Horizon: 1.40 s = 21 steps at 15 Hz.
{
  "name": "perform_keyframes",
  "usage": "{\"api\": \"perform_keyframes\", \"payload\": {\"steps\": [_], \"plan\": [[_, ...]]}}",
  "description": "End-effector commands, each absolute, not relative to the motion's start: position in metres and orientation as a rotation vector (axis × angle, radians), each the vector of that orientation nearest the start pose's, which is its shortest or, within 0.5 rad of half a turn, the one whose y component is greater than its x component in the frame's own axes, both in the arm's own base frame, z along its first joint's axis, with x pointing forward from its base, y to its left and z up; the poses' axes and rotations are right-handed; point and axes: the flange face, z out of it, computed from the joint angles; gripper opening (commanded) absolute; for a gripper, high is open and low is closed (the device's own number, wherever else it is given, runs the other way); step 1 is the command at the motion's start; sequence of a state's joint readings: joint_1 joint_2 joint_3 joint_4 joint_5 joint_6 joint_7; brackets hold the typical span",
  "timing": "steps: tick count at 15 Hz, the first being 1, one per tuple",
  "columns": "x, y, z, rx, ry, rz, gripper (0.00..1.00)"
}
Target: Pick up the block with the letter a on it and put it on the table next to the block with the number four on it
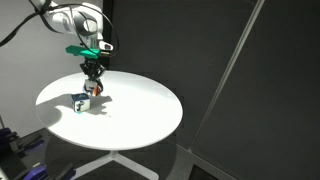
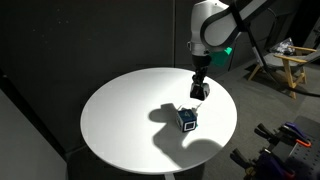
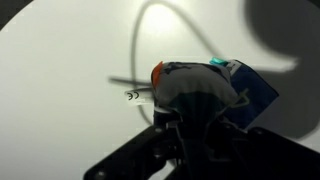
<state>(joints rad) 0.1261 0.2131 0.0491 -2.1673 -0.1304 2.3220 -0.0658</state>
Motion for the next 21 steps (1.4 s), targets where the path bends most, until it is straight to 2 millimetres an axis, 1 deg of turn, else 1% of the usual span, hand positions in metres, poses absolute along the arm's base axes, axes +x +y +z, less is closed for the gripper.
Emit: {"api": "perform_keyframes", "payload": {"steps": [1, 9, 12, 16, 21], "plan": [[0.551, 0.102, 0.301, -3.133, -0.721, 0.066, 0.05], [0.557, 0.129, 0.312, -3.004, -1.147, 0.017, 0.05], [0.559, 0.134, 0.311, -2.963, -1.245, 0.009, 0.05], [0.564, 0.132, 0.299, -2.910, -1.363, 0.037, 0.05], [0.574, 0.128, 0.277, -2.869, -1.480, 0.051, 0.05]]}}
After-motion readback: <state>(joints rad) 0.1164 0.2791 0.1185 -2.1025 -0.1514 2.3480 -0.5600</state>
